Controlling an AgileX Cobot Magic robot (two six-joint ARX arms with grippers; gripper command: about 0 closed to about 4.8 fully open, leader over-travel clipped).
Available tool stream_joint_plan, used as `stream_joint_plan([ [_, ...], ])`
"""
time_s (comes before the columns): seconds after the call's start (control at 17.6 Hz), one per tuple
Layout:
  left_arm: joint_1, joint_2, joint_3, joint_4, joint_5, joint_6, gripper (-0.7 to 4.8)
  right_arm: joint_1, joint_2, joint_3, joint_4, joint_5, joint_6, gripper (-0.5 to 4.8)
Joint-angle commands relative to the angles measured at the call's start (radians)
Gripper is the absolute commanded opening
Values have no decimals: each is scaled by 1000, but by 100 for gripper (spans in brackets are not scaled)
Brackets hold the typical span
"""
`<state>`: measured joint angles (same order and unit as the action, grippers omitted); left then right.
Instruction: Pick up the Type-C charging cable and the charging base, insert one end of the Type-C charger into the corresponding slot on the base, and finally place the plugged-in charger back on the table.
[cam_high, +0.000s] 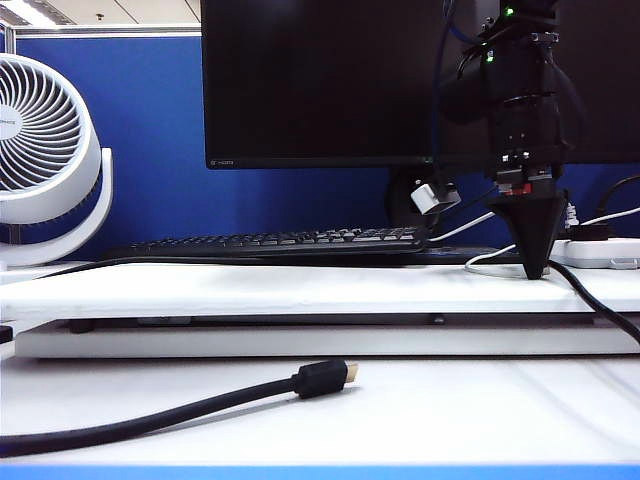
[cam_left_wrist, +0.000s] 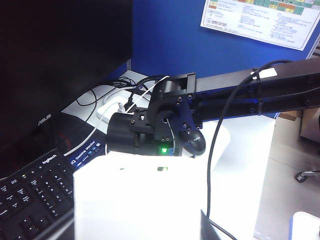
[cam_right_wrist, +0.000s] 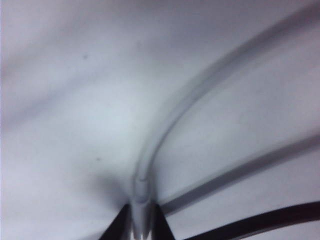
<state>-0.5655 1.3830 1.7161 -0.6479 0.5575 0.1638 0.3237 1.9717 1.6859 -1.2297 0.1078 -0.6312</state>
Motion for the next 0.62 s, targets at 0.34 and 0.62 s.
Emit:
stream_joint_plan([
  [0.34, -1, -7, 3, 13, 8, 0, -6, 2, -1, 3, -3, -58, 58, 162],
  [0.62, -1, -7, 3, 12, 8, 0, -6, 5, -1, 3, 9, -58, 83, 161],
])
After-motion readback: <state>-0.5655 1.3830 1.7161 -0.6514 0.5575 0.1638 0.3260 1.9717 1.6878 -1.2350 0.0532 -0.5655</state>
